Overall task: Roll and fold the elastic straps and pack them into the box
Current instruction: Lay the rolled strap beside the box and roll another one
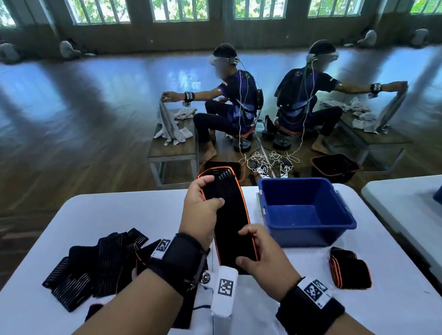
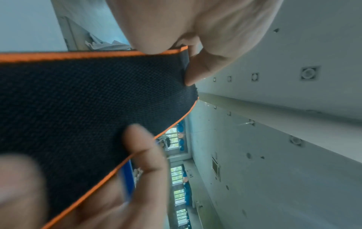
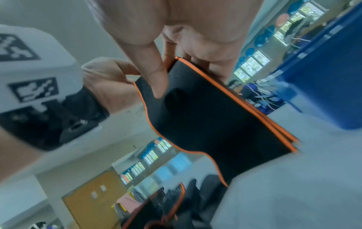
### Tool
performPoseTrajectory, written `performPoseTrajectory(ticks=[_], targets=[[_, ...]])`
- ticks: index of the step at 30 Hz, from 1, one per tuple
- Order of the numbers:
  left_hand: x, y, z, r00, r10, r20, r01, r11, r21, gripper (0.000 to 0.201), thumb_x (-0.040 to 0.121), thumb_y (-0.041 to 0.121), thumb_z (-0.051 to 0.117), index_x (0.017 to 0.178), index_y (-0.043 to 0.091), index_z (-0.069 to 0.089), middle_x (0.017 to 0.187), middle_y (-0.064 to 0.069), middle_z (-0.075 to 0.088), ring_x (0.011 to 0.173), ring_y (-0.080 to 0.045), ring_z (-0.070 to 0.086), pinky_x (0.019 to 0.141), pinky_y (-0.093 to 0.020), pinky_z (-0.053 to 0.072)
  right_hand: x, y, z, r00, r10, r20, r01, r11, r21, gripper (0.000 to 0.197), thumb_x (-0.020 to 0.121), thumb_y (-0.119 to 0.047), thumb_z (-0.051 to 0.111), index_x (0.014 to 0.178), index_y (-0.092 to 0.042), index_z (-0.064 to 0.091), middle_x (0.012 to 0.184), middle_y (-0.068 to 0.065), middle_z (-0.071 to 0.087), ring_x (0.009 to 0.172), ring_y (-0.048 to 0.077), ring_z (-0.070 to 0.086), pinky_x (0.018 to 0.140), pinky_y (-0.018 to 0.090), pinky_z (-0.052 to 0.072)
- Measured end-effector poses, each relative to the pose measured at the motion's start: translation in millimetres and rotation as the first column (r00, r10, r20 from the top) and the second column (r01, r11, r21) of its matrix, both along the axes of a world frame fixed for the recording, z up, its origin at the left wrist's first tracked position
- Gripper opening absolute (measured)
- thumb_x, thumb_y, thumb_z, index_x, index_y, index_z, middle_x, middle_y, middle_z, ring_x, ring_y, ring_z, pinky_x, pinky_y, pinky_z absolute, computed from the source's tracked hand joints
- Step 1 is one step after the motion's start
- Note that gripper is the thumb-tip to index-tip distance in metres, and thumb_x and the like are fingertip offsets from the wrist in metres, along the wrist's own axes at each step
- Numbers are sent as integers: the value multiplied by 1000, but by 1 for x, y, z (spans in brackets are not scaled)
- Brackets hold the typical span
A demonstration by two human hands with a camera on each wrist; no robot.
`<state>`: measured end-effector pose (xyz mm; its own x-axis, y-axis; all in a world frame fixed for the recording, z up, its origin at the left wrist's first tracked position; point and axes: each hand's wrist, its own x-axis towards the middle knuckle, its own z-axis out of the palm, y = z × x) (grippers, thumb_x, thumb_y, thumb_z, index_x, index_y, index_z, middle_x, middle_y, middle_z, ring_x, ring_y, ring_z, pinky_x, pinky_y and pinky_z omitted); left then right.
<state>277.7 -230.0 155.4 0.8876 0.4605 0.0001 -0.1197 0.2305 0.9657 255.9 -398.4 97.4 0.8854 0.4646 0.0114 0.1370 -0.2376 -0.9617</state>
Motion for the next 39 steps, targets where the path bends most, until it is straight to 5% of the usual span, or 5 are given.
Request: performPoseTrajectory(ticks=[12,17,27,34,39], targets=[[38,24,-122,916,-95,-391,270,864,424,51,73,-10,70,116,16,65,111,-4,69,101,-21,67,81,-23,50,-64,-41,-109,923,-52,-382,-46,968,-245,69,72,-9,73,121,-52,50,108,2,72,95,18,71,87,40,59],[48,28,-167,797,-133,-589,543,583,604,52,74,-2,71,121,19,63,121,-5,67,114,-26,63,94,-27,47,-83,-45,-116,924,-197,-327,40,902,-430,53,82,-20,75,124,-44,52,84,-18,56,72,-13,56,68,7,44],[73,25,-180,723,66,-688,682,96,725,53,86,40,72,134,26,55,137,-8,45,125,-35,45,98,-48,47,-96,-37,-122,935,-216,-282,37,849,-528,52,95,-47,53,145,-42,37,120,-10,45,107,6,45,98,24,38],[30,31,-156,868,-149,-473,496,239,835,24,96,26,60,119,24,66,127,-5,55,115,-28,53,101,-41,44,-82,-49,-110,945,-162,-285,-18,842,-538,41,96,-51,53,132,-32,57,101,-6,56,96,11,55,95,32,47],[-54,21,-152,687,-411,-600,686,91,722,17,94,14,60,105,20,72,103,5,73,98,-15,67,90,-27,49,-73,-55,-97,950,-139,-280,-30,851,-525,23,98,-27,53,114,-17,66,108,1,64,92,10,60,83,23,46]])
